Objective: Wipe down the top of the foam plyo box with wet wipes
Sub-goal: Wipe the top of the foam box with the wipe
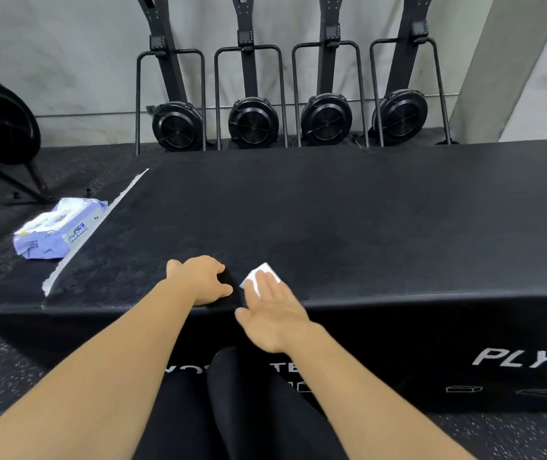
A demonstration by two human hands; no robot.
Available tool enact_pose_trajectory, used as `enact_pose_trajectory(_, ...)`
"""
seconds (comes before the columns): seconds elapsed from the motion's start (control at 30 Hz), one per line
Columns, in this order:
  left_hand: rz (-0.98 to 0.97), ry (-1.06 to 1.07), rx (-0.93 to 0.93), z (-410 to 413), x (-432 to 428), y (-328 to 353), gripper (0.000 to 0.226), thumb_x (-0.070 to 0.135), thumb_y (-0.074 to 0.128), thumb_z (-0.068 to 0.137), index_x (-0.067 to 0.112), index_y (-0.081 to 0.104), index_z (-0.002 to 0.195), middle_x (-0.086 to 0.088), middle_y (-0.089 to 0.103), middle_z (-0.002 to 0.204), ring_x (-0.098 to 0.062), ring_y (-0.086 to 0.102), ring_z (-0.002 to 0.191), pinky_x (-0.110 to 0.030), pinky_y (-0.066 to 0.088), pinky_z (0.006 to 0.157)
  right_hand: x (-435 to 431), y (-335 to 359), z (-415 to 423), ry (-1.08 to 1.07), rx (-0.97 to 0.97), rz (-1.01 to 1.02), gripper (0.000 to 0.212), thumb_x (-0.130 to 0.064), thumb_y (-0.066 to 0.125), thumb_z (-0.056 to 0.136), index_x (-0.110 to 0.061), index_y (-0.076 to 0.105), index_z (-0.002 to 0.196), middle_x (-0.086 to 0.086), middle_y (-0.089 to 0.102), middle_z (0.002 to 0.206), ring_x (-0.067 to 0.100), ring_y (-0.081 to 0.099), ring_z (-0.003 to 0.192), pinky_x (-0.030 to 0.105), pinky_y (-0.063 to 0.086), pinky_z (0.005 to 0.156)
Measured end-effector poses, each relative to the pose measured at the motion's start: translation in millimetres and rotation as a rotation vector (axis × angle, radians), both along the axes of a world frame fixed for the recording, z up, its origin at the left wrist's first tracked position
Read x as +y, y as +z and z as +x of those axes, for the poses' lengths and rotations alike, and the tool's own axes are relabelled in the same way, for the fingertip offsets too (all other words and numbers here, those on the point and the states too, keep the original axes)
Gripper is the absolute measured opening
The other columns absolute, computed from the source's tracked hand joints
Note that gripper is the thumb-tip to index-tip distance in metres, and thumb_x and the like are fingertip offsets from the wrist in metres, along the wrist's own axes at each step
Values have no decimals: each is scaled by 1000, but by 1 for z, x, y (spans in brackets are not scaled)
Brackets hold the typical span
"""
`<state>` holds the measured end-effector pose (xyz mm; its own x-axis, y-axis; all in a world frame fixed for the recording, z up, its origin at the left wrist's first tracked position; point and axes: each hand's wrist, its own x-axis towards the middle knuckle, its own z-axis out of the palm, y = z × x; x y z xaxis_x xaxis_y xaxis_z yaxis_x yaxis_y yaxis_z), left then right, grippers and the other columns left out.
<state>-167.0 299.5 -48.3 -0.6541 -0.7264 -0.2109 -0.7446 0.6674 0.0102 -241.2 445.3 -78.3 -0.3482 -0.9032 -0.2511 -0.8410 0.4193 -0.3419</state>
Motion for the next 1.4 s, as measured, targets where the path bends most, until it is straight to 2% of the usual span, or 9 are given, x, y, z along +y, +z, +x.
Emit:
enact_pose_trajectory(0.2, -9, -3, -29, -3, 3, 6, 30, 45, 55, 91, 34, 56, 119, 11, 60, 124, -15, 53, 109, -33, 25, 88, 7, -4, 0, 132, 49, -58, 62, -36, 25, 105, -16, 2, 159, 0, -12, 166, 14, -16, 151, 34, -5, 123)
enact_pose_trajectory(0.27, 9, 13, -28, -4, 5, 7, 42, 42, 56, 91, 31, 53, 131, 10, 60, 124, -16, 53, 114, -33, 25, 92, 23, -8, -13, 144, 81, -96, 59, -33, 26, 103, -17, 10, 157, -1, -3, 166, 13, -8, 151, 35, 1, 123)
enact_pose_trajectory(0.53, 50, 46, -13, -5, 8, 8, 33, 36, 55, 93, 30, 55, 125, 9, 58, 107, -17, 50, 100, -33, 25, 99, 90, -10, -77, -42, 152, -170, 42, -29, 28, 101, -21, 28, 142, -5, 22, 151, 18, 22, 141, 31, 20, 116)
enact_pose_trajectory(0.73, 40, 43, -31, -3, 10, 7, 42, 37, 52, 94, 25, 51, 135, 8, 60, 121, -17, 53, 113, -34, 24, 99, 64, -14, -45, -126, 77, -62, 64, -38, 21, 104, -16, -6, 158, 6, -22, 164, 17, -26, 149, 36, -11, 122)
enact_pose_trajectory(1.0, 48, 35, -72, -3, 12, 6, 44, 41, 47, 96, 26, 47, 137, 8, 53, 133, -19, 49, 123, -37, 25, 99, 12, -11, 10, 79, 48, -52, 67, -39, 24, 106, -13, -10, 158, 6, -26, 162, 18, -28, 148, 34, -14, 122)
enact_pose_trajectory(1.1, 39, 37, 3, -8, 16, 7, 38, 44, 49, 95, 25, 55, 127, 9, 60, 119, -17, 53, 112, -37, 24, 97, 22, -9, -6, 139, 61, -90, 63, -35, 23, 106, -15, -4, 159, 2, -19, 165, 14, -22, 150, 32, -10, 122)
enact_pose_trajectory(1.23, 61, 26, 63, -20, 24, 7, 47, 49, 52, 94, 25, 49, 135, 8, 56, 131, -18, 49, 123, -38, 21, 103, 58, -16, -41, 107, 91, -203, 54, -33, 25, 103, -19, 16, 155, -4, 1, 165, 11, -3, 150, 33, 1, 123)
enact_pose_trajectory(1.3, 97, 19, 77, -28, 27, 8, 55, 49, 53, 94, 28, 42, 143, 9, 50, 141, -18, 44, 130, -39, 17, 108, 82, -17, -65, 52, 128, -299, 38, -30, 28, 99, -26, 31, 136, -10, 23, 147, 6, 22, 132, 33, 20, 117)
enact_pose_trajectory(1.4, 119, -2, 78, -42, 31, 9, 62, 48, 55, 93, 30, 34, 149, 10, 41, 149, -17, 38, 137, -40, 14, 111, 117, -14, -104, -53, 194, -348, 28, -28, 31, 96, -30, 35, 123, -15, 29, 131, 2, 28, 112, 28, 30, 105)
